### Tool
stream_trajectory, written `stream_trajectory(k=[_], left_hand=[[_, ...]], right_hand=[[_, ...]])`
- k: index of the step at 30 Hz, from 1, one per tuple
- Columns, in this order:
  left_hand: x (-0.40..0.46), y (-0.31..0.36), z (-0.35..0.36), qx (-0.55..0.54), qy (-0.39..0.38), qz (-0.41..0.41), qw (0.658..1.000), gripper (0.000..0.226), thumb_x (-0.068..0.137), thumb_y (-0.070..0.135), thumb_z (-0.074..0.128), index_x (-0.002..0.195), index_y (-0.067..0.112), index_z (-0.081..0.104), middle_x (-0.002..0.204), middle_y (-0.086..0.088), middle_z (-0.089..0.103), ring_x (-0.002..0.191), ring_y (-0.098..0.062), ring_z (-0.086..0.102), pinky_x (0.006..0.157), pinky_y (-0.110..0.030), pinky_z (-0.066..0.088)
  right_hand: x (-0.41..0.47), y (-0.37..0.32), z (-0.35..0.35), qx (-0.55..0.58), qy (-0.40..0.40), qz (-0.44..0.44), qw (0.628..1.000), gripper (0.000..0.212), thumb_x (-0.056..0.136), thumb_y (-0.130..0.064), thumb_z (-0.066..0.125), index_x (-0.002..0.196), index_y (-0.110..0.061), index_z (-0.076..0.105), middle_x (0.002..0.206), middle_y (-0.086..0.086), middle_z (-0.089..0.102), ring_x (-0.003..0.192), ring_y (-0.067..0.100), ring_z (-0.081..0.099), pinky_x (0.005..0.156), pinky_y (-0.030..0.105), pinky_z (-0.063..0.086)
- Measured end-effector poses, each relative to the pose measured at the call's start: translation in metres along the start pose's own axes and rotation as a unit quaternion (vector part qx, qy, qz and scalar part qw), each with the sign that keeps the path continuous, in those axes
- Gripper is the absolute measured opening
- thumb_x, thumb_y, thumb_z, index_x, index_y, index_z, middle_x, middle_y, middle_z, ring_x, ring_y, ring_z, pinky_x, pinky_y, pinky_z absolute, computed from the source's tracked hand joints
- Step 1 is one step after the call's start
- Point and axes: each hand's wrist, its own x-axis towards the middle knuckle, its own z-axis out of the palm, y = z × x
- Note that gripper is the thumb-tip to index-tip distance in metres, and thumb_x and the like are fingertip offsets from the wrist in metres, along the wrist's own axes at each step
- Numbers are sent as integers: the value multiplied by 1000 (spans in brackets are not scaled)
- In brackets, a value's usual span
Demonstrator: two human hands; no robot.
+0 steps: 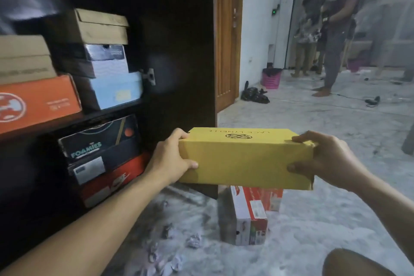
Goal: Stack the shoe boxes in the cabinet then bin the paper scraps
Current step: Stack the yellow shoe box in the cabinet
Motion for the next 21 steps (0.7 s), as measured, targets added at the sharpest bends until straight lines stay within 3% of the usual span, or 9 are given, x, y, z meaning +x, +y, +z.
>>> stream_trajectory(k=[5, 8, 12, 15, 19, 21], left_hand=[[-8, -14, -72, 36, 60, -29, 997, 72, 62, 29, 86, 123, 37, 50, 116, 1, 59, 106, -24, 55, 89, -40, 49], [-11, -21, -118, 44, 108, -44, 992, 82, 62, 25, 87, 135, 31, 51, 127, 1, 60, 114, -22, 56, 99, -40, 47], [-13, -32, -176, 34, 174, -57, 982, 76, 62, 34, 87, 131, 26, 56, 118, 6, 63, 106, -15, 59, 94, -33, 49], [-13, -37, -214, -26, 238, -81, 967, 67, 66, 44, 83, 127, 26, 60, 123, 3, 63, 112, -16, 59, 99, -39, 48], [-10, -39, -262, -58, 360, -109, 925, 52, 73, 42, 79, 120, 24, 66, 125, 3, 61, 117, -17, 54, 94, -25, 40], [-10, -36, -283, -48, 406, -119, 905, 50, 73, 43, 79, 118, 25, 67, 119, 6, 63, 113, -16, 56, 89, -25, 41]], right_hand=[[18, -67, 19, 20, -13, -71, 997, 61, 59, -24, 92, 114, -26, 66, 75, -1, 58, 67, 9, 54, 50, 19, 37], [28, -110, 35, 53, -24, -116, 992, 61, 63, -20, 90, 118, -24, 64, 84, 1, 61, 70, 14, 57, 52, 16, 42], [43, -169, 58, 85, -34, -177, 980, 64, 67, -22, 87, 124, -25, 58, 110, 2, 55, 91, 23, 56, 69, 35, 55], [57, -213, 73, 115, -39, -217, 969, 67, 68, -24, 85, 128, -26, 54, 118, 0, 52, 103, 24, 54, 82, 47, 57], [78, -271, 91, 137, -34, -284, 948, 66, 70, -25, 85, 129, -29, 54, 123, 5, 54, 104, 25, 55, 58, 26, 54], [88, -300, 97, 152, -32, -307, 939, 66, 70, -25, 85, 128, -30, 55, 122, 5, 55, 105, 25, 55, 62, 30, 57]])
